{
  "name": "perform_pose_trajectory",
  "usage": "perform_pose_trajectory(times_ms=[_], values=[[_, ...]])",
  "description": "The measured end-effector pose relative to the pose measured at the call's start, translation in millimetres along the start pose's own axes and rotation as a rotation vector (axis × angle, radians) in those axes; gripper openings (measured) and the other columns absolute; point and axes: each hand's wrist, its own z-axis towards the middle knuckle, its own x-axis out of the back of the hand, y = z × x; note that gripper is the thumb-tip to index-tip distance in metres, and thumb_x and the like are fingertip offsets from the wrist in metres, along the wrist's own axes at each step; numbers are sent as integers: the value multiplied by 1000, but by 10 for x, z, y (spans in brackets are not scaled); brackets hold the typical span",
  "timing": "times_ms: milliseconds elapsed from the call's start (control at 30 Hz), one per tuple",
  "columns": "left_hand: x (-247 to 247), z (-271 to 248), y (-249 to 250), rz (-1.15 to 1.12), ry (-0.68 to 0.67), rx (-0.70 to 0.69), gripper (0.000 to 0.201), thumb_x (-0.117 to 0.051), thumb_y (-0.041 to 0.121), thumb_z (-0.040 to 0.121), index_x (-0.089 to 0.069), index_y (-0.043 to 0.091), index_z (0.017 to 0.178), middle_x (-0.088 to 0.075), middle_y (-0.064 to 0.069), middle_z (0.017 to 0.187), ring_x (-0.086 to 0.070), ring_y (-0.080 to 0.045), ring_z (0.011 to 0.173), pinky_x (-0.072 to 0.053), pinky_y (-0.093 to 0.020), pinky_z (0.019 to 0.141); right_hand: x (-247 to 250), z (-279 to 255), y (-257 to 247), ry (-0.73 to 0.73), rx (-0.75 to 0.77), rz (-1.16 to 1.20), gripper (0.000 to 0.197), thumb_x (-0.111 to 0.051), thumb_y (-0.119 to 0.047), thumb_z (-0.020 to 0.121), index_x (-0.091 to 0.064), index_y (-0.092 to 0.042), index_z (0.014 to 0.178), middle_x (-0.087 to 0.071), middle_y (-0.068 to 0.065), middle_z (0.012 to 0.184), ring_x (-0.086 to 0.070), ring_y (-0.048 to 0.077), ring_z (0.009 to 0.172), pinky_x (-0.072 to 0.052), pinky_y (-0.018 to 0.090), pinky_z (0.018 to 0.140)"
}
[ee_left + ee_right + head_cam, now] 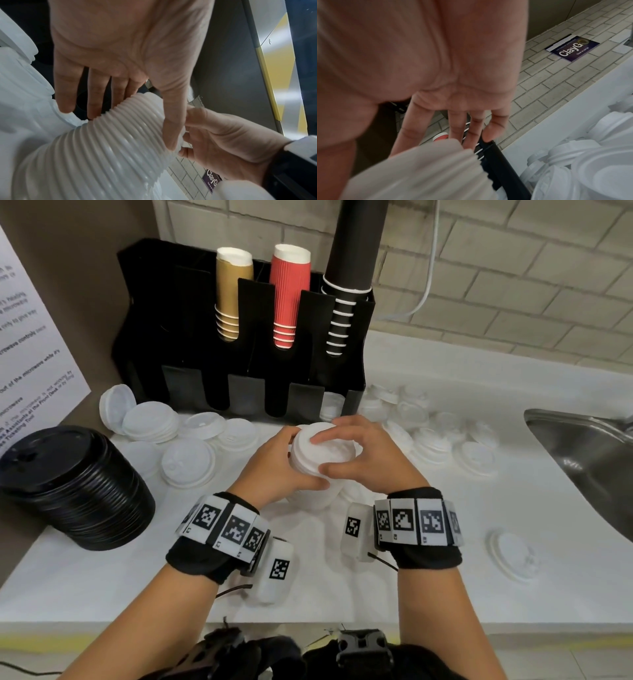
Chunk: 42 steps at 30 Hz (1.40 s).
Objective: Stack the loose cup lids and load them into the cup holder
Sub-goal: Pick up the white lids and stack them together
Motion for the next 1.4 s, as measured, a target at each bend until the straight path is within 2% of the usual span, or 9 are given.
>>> perform_pose_trajectory(times_ms=[133, 233, 367, 500, 567, 667, 933, 1167, 1400], values=[[31, 1, -21, 37, -44, 25, 92, -92, 29, 57, -38, 38, 131, -50, 29, 109, -54, 0, 102, -42, -15, 72, 45, -48, 67, -14, -21, 73, 35, -75, -31, 80, -66, -33, 114, -50, -9, 126, -45, -2, 115, -36, 16, 98], [69, -10, -19, 60, -84, 19, 117, -92, 32, 56, -20, 41, 147, -40, 18, 127, -43, -8, 115, -37, -26, 94, 198, -69, 243, 198, -211, 60, 23, -51, -16, 97, -59, -23, 117, -57, 2, 122, -53, 10, 101, -40, 20, 86], [107, 12, 31, 52, -100, -47, 87, -89, 35, 60, -37, 52, 126, -43, 13, 129, -43, -12, 120, -34, -28, 90, 334, -156, 525, 89, -590, -115, 41, -33, -6, 95, -35, -20, 133, -61, 14, 117, -54, 22, 82, -36, 31, 73], [124, 46, 73, 43, -105, -54, 76, -89, 33, 62, -42, 49, 119, -44, 13, 125, -44, -13, 115, -35, -30, 89, 259, -228, 609, -51, -747, -200, 53, -32, -5, 93, -25, -26, 141, -60, 9, 96, -53, 20, 77, -37, 30, 68], [125, 67, 89, 40, -106, -55, 74, -89, 33, 62, -44, 44, 121, -46, 13, 125, -45, -13, 114, -36, -30, 89, 251, -264, 635, -85, -823, -255, 54, -33, -9, 93, -26, -29, 142, -59, 8, 101, -56, 23, 90, -43, 33, 82], [116, 87, 110, 45, -112, -41, 74, -89, 33, 63, -47, 38, 123, -48, 8, 128, -46, -15, 115, -39, -33, 91, 298, -285, 656, -59, -949, -372, 47, -35, -17, 95, -32, -29, 140, -52, 9, 132, -40, 30, 127, -32, 48, 106], [118, 97, 160, 57, -137, -46, 73, -88, 32, 64, -46, 35, 123, -50, 7, 126, -49, -16, 114, -43, -36, 94, 181, 156, 452, -64, -770, -525, 48, -34, -20, 96, -39, -33, 142, -28, 6, 148, -23, 31, 136, -25, 50, 108], [166, 135, 139, 67, -166, -61, 73, -88, 33, 64, -47, 34, 124, -52, 8, 125, -50, -15, 116, -44, -38, 98, 147, 347, 473, -59, -752, -534, 38, -35, -15, 98, -51, -19, 132, -32, 10, 144, -29, 32, 133, -31, 45, 106], [190, 156, 116, 91, -192, -76, 74, -89, 35, 63, -46, 38, 123, -52, 10, 126, -50, -14, 115, -45, -40, 98, 153, 396, 574, -55, -694, -324, 66, -73, -14, 75, -39, -13, 132, -48, 12, 124, -57, 30, 108, -50, 36, 82]])
